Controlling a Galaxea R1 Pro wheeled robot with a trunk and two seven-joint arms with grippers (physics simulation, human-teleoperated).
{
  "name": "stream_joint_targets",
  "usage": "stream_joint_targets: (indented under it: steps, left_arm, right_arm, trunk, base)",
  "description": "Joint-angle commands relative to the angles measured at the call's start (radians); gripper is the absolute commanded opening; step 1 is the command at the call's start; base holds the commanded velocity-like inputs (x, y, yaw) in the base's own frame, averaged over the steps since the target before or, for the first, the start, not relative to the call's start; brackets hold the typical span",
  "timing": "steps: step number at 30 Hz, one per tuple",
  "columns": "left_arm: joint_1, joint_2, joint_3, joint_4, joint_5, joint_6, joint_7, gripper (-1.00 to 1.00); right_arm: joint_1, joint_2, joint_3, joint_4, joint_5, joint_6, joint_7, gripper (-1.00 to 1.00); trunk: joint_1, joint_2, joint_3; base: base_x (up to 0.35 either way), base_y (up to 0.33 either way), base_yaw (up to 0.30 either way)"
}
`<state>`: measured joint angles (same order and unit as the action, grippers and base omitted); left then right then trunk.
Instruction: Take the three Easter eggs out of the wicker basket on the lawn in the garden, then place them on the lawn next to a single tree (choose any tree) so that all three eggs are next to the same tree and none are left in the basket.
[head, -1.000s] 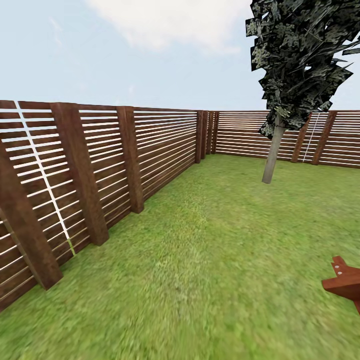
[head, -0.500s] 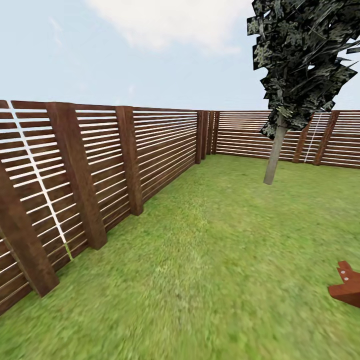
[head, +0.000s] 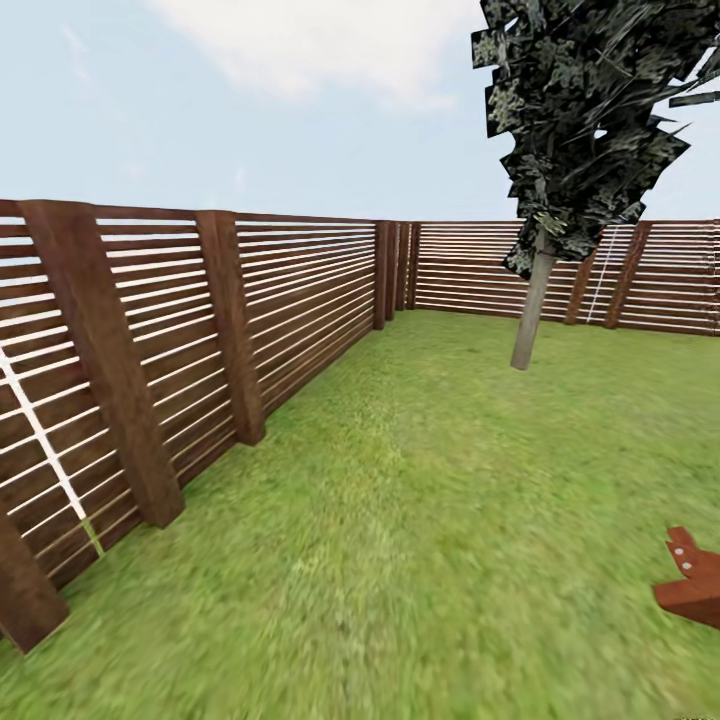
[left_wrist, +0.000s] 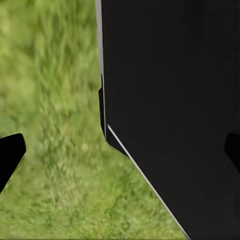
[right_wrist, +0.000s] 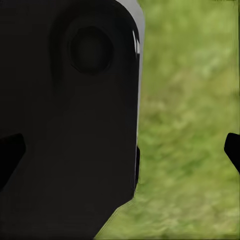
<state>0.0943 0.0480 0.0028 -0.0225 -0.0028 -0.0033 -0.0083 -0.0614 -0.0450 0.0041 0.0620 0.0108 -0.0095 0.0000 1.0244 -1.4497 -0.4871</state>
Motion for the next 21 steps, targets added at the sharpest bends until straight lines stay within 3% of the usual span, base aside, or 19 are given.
stream_joint_targets:
  steps: [1, 21]
  left_arm:
    - [0.001, 0.000, 0.000, -0.002, 0.000, -0.001, -0.001, 1.00]
    - [0.001, 0.000, 0.000, -0.004, 0.000, 0.000, -0.001, 1.00]
  right_arm:
    - [-0.001, 0.000, 0.000, 0.004, 0.001, -0.001, 0.000, 1.00]
    - [-0.001, 0.001, 0.002, 0.010, 0.001, -0.001, 0.000, 1.00]
  trunk:
    - [0.001, 0.000, -0.001]
    - [0.001, 0.000, -0.001]
  base:
    - [0.336, 0.000, -0.294]
    - [0.336, 0.000, -0.300]
